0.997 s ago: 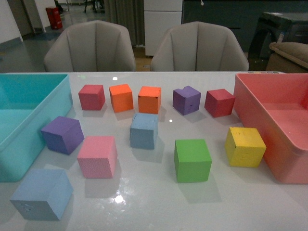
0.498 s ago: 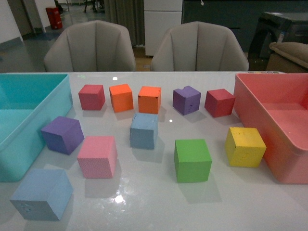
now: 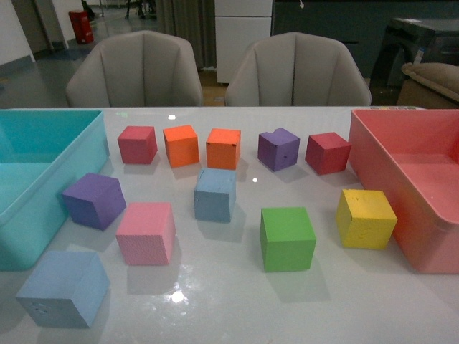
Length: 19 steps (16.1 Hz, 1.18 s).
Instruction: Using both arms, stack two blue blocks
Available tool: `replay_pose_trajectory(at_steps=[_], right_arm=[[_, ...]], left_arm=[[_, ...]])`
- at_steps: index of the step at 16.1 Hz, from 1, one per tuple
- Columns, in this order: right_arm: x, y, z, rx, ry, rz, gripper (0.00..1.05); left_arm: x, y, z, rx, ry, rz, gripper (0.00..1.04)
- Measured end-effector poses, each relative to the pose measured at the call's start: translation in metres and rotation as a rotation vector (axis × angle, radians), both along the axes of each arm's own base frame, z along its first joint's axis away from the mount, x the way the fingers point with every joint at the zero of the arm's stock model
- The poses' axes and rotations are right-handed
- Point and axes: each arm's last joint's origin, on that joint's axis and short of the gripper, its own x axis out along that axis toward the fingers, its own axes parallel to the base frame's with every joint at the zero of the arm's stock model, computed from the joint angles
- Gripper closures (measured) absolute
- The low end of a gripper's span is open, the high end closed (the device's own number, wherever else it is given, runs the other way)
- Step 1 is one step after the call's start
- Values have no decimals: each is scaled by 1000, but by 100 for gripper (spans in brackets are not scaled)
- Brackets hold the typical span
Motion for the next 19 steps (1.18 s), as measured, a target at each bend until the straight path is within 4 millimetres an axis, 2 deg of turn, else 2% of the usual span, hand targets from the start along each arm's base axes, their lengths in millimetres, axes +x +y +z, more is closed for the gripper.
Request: replay_pose_trajectory(at_steps=[2,4,5,8,11,19], right_arm=[[0,0,0,0,0,0,6],[0,0,0,0,0,0,6],[0,0,0,0,0,0,6],[0,0,0,0,0,0,6],[0,0,0,0,0,0,6],[0,0,0,0,0,0,6]], left_arm=[[37,-2,-7,3,77,-25,7],[65,-8,-39,13,256,-40,7],[72,-10,-53,32,312,-27,7],[84,-14,-76,49,411,-35,7],[90,-14,-88,73,461,-28,7],[94,-10,-101,80,552,-4,7]])
